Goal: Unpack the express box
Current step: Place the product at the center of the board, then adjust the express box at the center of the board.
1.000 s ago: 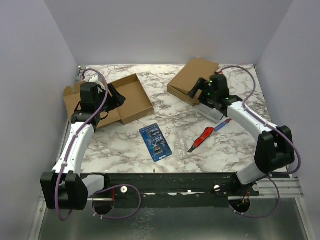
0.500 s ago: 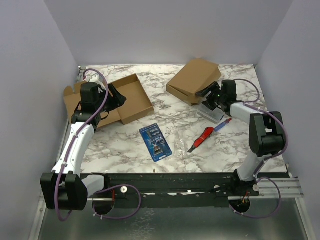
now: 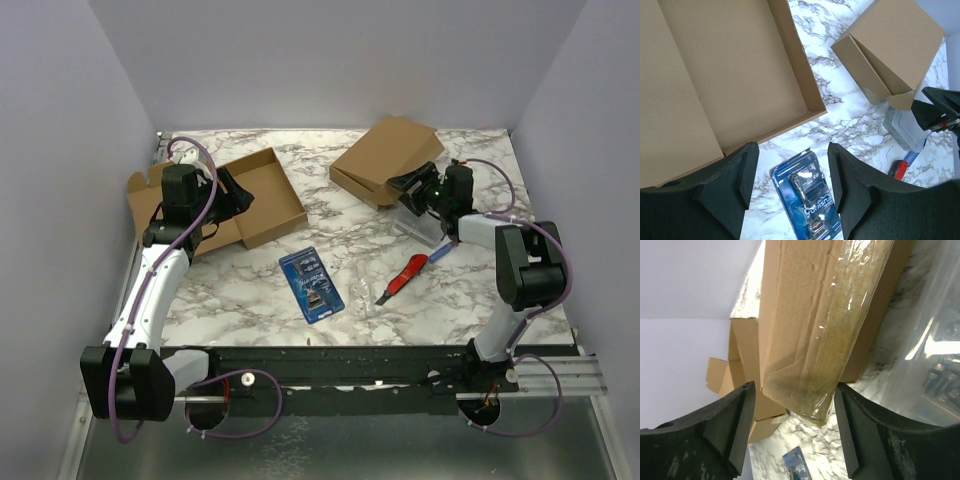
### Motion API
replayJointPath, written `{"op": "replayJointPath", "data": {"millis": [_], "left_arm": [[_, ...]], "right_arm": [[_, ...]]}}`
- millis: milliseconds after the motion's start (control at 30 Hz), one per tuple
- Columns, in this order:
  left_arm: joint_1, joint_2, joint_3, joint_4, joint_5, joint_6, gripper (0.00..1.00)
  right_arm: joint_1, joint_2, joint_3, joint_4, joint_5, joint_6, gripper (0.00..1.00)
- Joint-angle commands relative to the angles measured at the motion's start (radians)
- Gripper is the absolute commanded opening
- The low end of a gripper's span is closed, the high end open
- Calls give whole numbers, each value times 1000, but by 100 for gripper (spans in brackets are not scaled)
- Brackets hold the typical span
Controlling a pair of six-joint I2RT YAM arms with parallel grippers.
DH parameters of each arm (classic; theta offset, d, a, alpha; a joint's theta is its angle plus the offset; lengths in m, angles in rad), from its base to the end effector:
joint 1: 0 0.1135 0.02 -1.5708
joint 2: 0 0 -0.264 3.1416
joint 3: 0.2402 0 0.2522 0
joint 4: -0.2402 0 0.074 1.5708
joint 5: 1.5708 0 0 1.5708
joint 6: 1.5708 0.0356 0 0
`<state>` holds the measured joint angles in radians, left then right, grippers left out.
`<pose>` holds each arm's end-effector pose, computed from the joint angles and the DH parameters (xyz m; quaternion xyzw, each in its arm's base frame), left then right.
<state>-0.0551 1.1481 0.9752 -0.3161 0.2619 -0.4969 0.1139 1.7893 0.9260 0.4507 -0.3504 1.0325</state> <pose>0.2581 -0.0235 0.3203 -0.1206 0.8440 -0.2468 0.4607 0.3766 0.0554 0.1810 0.2799 0.7810 0.4148 0.3736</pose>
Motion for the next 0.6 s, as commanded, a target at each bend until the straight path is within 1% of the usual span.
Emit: {"op": "replayJointPath", "data": {"millis": [0,133,200,267,300,400,467,533,567], "left_arm": [[-9,-14,32,0,7,-3,64],[-13,-17,29,-1,4,-6,64],[-16,-17,27,1,0,-6,64],[-20,-19,24,0,-5,-8,64],[-21,-20,21,0,-7,-9,64],[-24,-22,22,1,-8,-8,64],[-26,-26,22,0,-7,-9,64],[-28,-33,22,0,-7,-10,64],[-29,-37,21,0,-7,-9,64]], "right_arm": [[-4,-59,-29,158,-10,35,68],[-4,-106,-94,281,31,78,55],[-3,-108,-100,311,33,99,53],[-3,-95,-88,299,41,122,52],[-3,-88,-85,302,51,134,49],[-2,-79,-68,286,96,131,26],[-3,-76,-19,207,83,92,12],[-3,-97,31,92,62,8,2],[-3,-106,67,17,35,-45,1]]}}
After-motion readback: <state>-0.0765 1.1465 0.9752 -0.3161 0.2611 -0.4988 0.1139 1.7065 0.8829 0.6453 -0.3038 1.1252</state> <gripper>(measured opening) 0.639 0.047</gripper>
